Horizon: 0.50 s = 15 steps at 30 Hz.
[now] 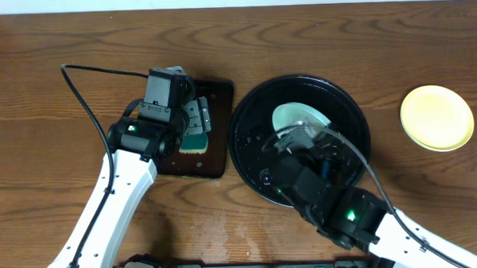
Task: Clean dirty plates on tray and stack at the side
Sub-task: 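Lift the pale green plate with the right gripper and tilt it up, then carry the pale green plate right and stack it on the yellow plate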
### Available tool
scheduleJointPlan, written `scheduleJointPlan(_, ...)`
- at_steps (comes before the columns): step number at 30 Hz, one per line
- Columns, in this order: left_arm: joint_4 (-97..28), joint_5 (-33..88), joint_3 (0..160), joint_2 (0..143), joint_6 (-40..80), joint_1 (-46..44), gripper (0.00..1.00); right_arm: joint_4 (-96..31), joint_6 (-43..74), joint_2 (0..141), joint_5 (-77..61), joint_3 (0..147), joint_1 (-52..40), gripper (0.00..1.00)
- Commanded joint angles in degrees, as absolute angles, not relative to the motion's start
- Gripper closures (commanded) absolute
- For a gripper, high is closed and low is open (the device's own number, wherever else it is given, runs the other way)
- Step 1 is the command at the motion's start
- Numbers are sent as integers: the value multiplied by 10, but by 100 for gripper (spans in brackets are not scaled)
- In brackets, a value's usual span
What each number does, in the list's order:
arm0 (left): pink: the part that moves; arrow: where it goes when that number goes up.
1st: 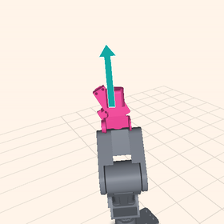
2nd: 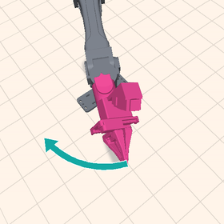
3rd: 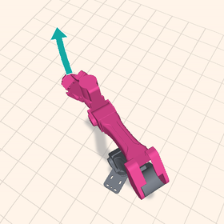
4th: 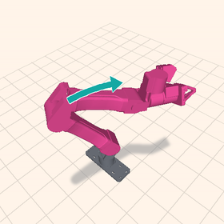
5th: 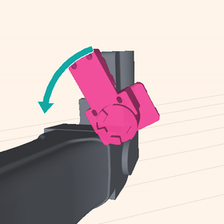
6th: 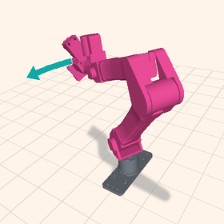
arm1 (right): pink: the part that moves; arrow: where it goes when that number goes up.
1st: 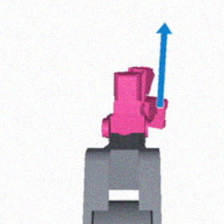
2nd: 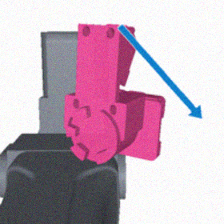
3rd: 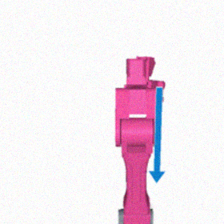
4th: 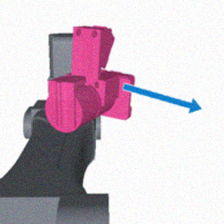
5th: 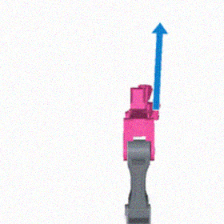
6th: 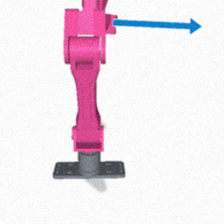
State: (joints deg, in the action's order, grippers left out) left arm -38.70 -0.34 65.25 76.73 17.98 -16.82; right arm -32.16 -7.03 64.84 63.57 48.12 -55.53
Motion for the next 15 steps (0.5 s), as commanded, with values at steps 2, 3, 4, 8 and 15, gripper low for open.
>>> scheduleJointPlan(2, -388, -4, 667, 768, 178, -167, 16, -342, 158, 641, 507, 490, -474, 99)
scheduleJointPlan(3, -388, -4, 667, 768, 178, -167, 17, -336, 175, 641, 455, 490, -440, 99)
scheduleJointPlan(4, -388, -4, 667, 768, 178, -167, 16, -327, 176, 641, 379, 491, -391, 99)
scheduleJointPlan(8, -388, -5, 667, 768, 178, -167, 17, -326, 181, 640, 183, 496, -245, 99)
scheduleJointPlan(15, -388, -4, 667, 768, 178, -167, 17, -325, 223, 642, -52, 496, 56, 99)
